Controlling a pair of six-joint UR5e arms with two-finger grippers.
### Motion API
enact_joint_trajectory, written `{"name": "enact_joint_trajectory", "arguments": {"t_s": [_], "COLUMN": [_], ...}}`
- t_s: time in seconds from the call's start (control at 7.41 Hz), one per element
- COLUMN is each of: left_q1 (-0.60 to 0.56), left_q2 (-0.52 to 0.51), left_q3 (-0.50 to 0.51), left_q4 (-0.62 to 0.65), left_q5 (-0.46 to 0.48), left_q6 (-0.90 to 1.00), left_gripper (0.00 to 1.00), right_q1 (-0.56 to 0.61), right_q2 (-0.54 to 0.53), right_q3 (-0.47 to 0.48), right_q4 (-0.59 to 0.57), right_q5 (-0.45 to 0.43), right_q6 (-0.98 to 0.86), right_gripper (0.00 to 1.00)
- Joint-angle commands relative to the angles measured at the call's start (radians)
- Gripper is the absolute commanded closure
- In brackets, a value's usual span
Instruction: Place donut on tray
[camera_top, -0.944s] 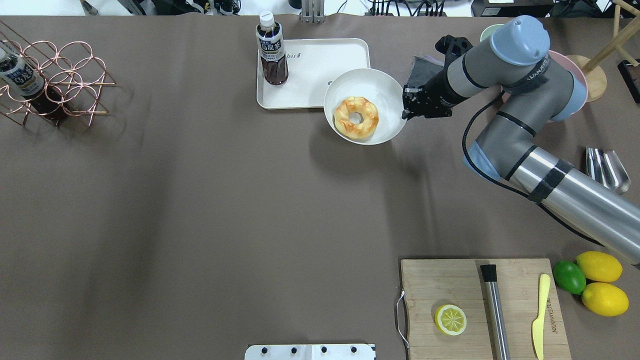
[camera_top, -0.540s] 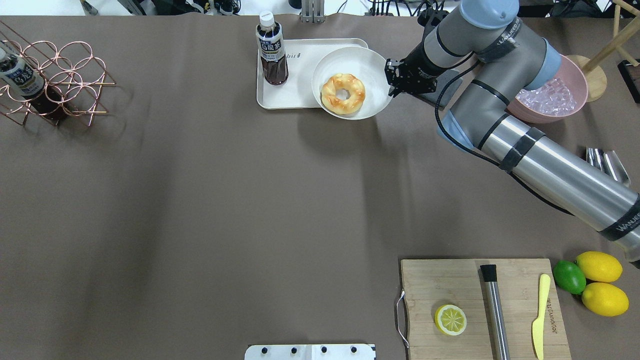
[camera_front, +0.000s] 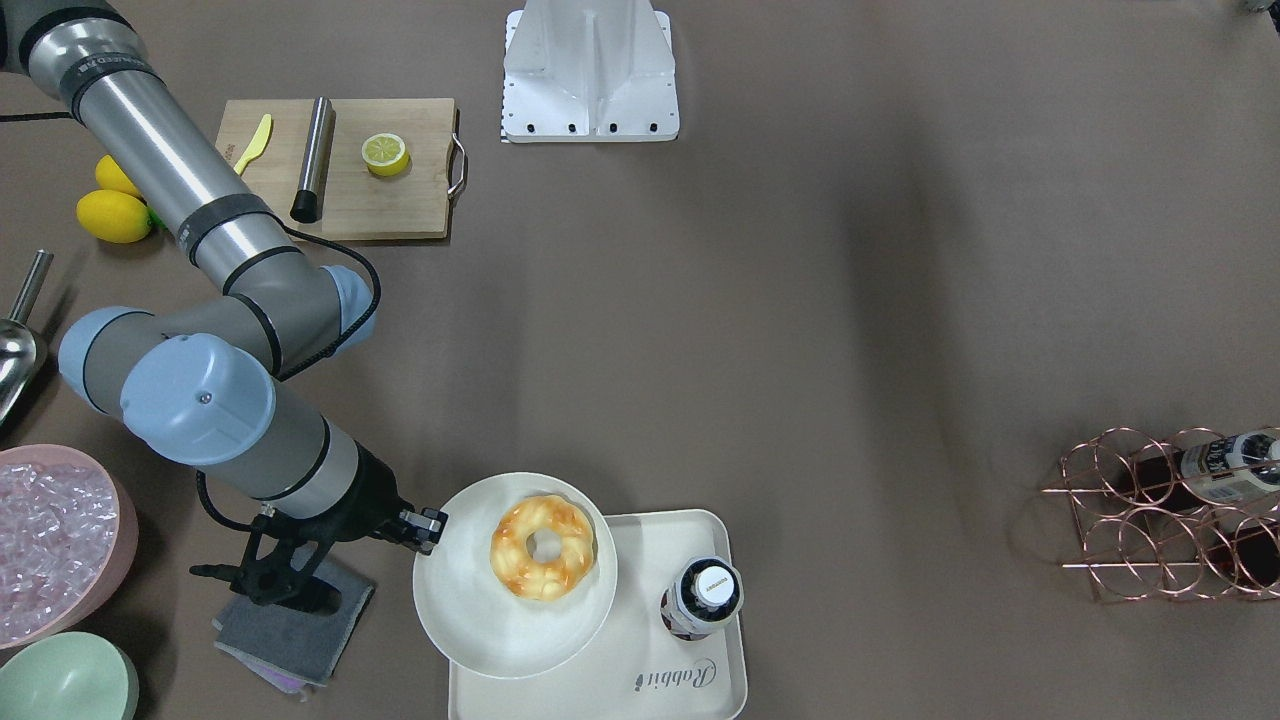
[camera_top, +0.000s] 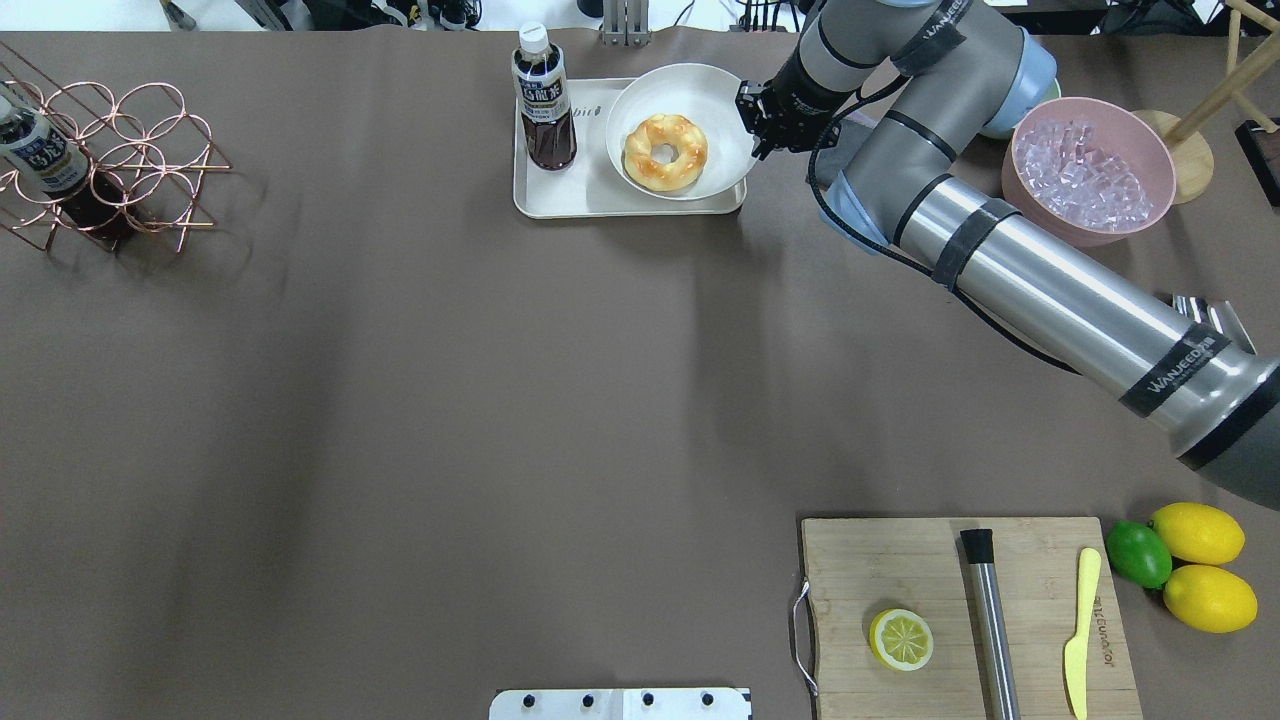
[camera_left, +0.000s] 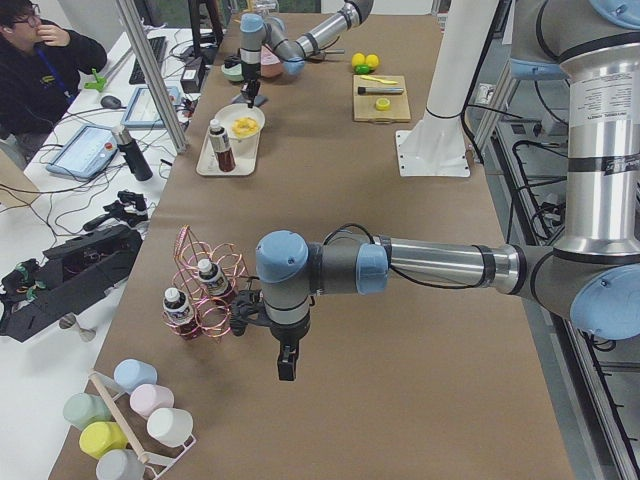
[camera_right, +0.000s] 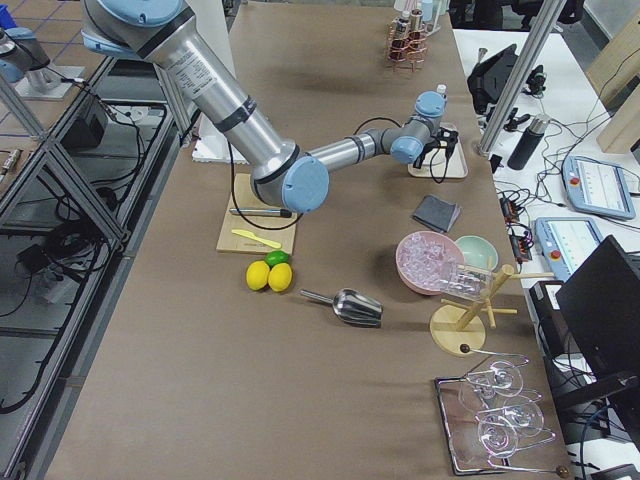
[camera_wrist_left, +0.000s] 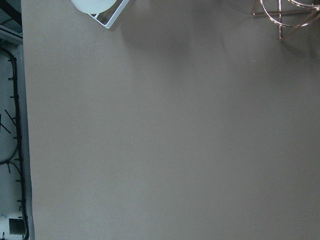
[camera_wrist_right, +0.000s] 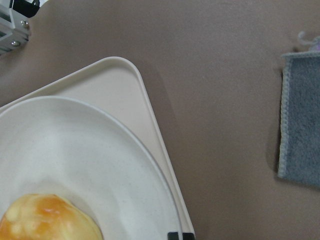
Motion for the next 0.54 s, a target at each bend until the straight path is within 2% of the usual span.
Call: {"name": "enact_joint_trajectory", "arguments": {"t_s": [0.0, 0.4], "left_q1": [0.0, 0.0], "left_q2": [0.003, 0.0], "left_q3": [0.004, 0.007], "left_q4": [0.0, 0.0], "left_q5": [0.002, 0.0], "left_q6": [0.0, -0.008], "left_gripper": [0.02, 0.02], "right_q1": [-0.019, -0.039], "right_q2": [0.087, 0.099], "right_q3": [-0.138, -0.153], "right_q4": [0.032, 0.042], "right_q5": [-0.052, -0.101], "right_q6": [0.0, 0.003], "right_gripper": [1.0, 1.0]}}
